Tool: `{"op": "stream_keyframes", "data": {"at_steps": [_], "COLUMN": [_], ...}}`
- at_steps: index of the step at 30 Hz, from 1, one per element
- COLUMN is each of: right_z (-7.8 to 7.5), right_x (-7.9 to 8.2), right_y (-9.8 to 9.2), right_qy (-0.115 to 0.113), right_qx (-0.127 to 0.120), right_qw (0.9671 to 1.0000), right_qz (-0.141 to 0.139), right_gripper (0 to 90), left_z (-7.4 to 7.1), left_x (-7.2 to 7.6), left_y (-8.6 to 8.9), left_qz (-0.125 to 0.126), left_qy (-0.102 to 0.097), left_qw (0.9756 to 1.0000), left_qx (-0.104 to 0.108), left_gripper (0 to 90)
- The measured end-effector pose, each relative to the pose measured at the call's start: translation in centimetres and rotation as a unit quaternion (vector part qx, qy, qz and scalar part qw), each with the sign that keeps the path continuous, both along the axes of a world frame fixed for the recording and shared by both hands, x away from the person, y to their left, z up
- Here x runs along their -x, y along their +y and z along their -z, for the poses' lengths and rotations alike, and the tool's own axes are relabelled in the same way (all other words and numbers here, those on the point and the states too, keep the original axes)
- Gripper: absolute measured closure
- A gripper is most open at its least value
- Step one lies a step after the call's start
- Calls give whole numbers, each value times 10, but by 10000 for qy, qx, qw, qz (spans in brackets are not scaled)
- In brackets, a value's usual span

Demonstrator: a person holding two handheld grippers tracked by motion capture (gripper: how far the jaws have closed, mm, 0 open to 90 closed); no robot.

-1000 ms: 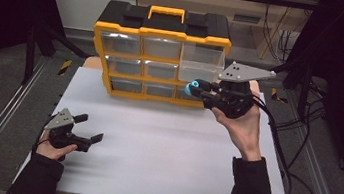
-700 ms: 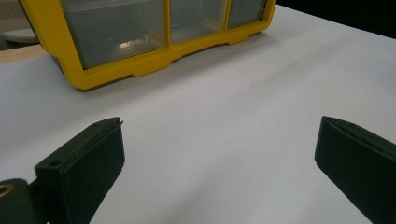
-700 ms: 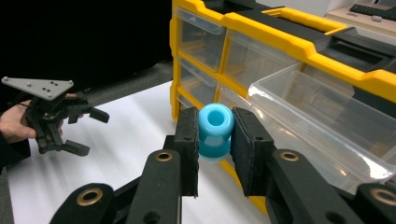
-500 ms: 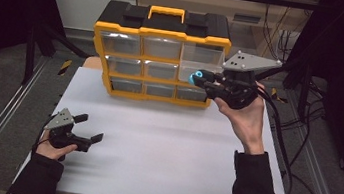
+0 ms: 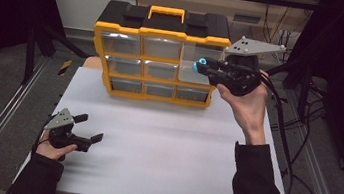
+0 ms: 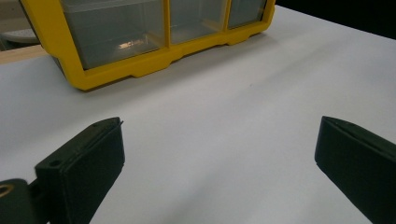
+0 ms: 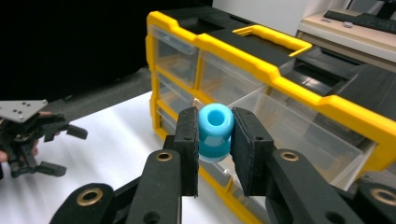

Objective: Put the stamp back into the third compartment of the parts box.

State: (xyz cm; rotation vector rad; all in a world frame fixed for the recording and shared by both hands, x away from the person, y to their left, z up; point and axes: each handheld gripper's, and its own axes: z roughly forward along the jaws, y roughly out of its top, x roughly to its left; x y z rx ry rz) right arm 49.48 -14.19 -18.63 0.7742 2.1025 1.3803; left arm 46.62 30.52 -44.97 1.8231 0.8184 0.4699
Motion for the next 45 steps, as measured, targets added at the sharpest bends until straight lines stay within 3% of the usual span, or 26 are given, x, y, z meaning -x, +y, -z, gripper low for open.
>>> {"op": "stream_keyframes", "data": {"at_steps": [24,35,45], "right_z": [-4,0,11], "right_x": [-38,-56,-71], "right_y": [-5,-5,1], "right_qy": [153,248,381], "right_qx": [-1,44,230], "right_qw": [9987,9973,9954], "right_qz": [480,691,844], "right_gripper": [726,726,726], "left_z": [1,1,0], "left_x": [-1,0,0], "left_y": [0,0,1], "left_qz": [2,7,8], "left_qy": [5,-2,-9], "left_qw": [10000,10000,10000], "left_qx": [2,-1,12], "left_gripper": [9,9,9]}}
